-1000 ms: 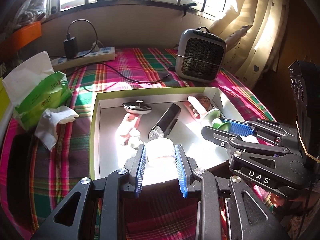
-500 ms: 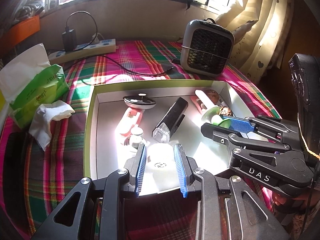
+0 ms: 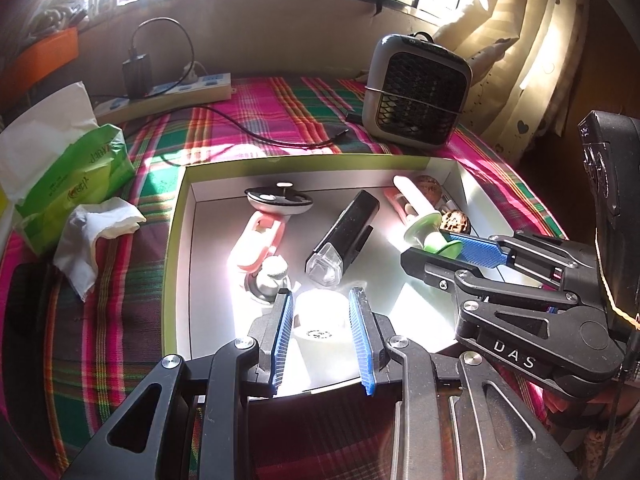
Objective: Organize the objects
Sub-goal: 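Lower the white roll and green spool into the box and open both grippers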
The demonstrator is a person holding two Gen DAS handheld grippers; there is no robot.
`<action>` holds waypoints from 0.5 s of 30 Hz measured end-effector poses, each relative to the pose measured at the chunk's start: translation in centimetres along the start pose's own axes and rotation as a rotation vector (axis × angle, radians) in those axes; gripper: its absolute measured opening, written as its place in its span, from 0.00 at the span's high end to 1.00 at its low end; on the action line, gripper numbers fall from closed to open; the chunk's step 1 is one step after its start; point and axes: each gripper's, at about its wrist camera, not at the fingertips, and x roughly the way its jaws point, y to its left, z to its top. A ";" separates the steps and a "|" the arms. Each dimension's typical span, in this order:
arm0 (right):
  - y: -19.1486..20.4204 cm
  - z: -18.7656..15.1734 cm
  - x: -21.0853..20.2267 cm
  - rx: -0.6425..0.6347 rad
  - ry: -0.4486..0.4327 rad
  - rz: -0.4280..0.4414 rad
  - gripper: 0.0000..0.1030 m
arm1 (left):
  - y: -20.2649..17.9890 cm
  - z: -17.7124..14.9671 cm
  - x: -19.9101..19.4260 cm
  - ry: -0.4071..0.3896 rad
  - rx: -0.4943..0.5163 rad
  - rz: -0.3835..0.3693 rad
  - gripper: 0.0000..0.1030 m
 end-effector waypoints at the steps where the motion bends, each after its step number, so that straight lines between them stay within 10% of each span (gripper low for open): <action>1: 0.0 0.0 0.0 0.001 -0.001 0.001 0.67 | 0.0 0.0 0.0 0.000 0.000 -0.001 0.74; 15: -0.1 -0.3 0.0 0.013 -0.001 -0.008 0.67 | 0.0 -0.1 0.1 0.004 0.000 0.006 0.74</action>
